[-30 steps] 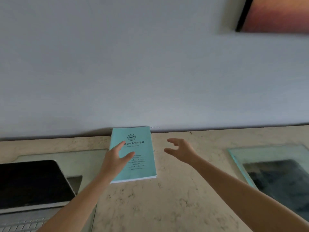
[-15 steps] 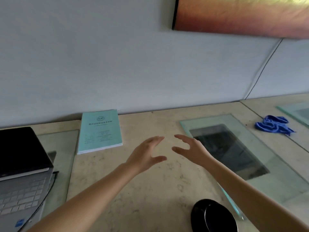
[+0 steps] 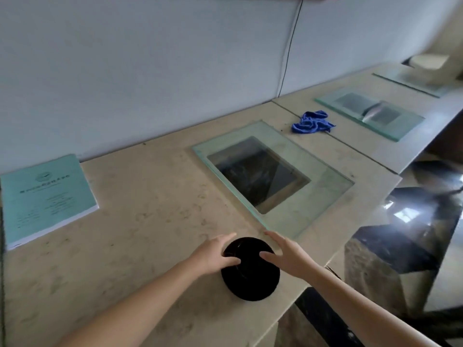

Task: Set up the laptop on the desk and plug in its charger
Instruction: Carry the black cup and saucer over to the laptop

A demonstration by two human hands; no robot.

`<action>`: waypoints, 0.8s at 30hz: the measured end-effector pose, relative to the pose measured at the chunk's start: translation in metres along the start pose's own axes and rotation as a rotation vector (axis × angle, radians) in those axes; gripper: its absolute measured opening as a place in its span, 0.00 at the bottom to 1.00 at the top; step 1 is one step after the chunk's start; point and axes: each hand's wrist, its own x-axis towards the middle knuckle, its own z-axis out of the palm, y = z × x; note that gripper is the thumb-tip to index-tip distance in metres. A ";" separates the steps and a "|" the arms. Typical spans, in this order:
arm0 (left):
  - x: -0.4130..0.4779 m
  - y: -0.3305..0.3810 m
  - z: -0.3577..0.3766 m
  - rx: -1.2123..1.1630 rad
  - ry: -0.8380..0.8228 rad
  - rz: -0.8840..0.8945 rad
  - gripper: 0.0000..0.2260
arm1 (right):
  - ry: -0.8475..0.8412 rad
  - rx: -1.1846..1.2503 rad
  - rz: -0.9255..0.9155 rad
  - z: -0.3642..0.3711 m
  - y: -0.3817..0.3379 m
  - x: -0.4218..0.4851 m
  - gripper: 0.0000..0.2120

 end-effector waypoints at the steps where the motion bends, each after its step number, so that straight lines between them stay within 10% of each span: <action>1: 0.002 -0.001 0.004 -0.001 -0.022 -0.010 0.34 | -0.013 0.023 0.038 0.006 0.009 -0.005 0.34; 14: 0.025 -0.012 0.019 -0.340 -0.192 -0.217 0.33 | -0.254 0.639 0.333 0.036 0.043 -0.011 0.29; 24: 0.033 -0.016 0.024 -0.483 -0.212 -0.317 0.35 | -0.353 0.594 0.356 0.028 0.045 0.018 0.26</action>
